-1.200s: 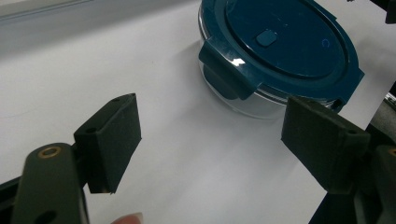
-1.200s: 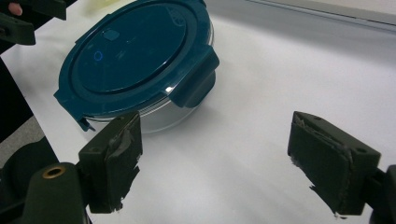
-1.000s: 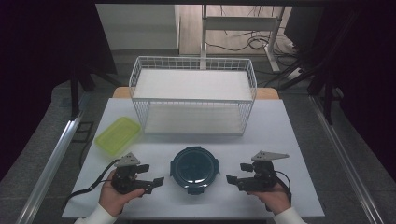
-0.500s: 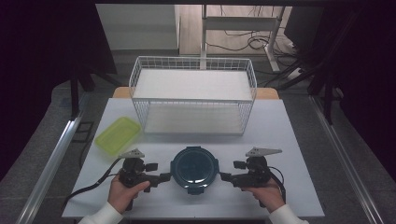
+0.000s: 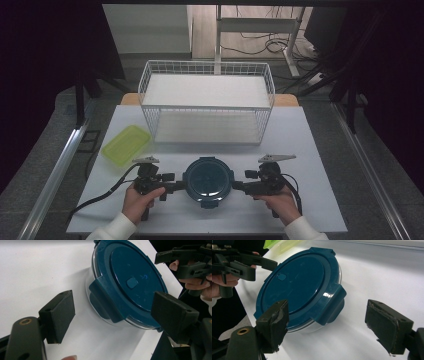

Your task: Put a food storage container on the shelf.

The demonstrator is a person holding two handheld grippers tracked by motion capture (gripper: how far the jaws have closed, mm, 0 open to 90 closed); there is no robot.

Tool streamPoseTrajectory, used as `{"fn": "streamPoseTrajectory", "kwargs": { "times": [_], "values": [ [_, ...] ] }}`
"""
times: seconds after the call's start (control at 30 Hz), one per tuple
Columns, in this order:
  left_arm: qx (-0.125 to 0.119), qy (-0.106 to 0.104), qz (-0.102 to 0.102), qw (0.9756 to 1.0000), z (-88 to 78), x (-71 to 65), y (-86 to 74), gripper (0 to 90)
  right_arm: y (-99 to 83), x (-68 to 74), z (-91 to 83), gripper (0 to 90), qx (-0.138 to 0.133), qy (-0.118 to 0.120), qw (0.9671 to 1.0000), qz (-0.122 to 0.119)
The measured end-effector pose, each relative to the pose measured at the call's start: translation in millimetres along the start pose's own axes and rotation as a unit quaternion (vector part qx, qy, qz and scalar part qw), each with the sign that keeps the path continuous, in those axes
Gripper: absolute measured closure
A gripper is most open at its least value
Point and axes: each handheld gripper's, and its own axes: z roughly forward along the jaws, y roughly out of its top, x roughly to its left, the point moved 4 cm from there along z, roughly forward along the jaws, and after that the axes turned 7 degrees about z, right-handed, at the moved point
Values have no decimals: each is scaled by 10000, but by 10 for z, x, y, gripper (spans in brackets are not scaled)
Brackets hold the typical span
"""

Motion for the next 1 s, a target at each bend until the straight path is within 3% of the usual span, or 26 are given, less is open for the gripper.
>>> {"fn": "streamPoseTrajectory", "kwargs": {
  "times": [0.4, 0.63, 1.0],
  "values": [
    [91, -345, -284, 9990, 137, 63, -6, 226, 21, -25, 26, 226, 9, 46, 10000, 56],
    [177, -632, -375, 9971, 186, 75, -28, 311, 22, -45, 68, 232, 91, 76, 9999, 86],
    [154, -695, -613, 9956, 176, 137, -38, 434, 31, -75, 188, 234, 225, 324, 9986, 362]
  ]
}}
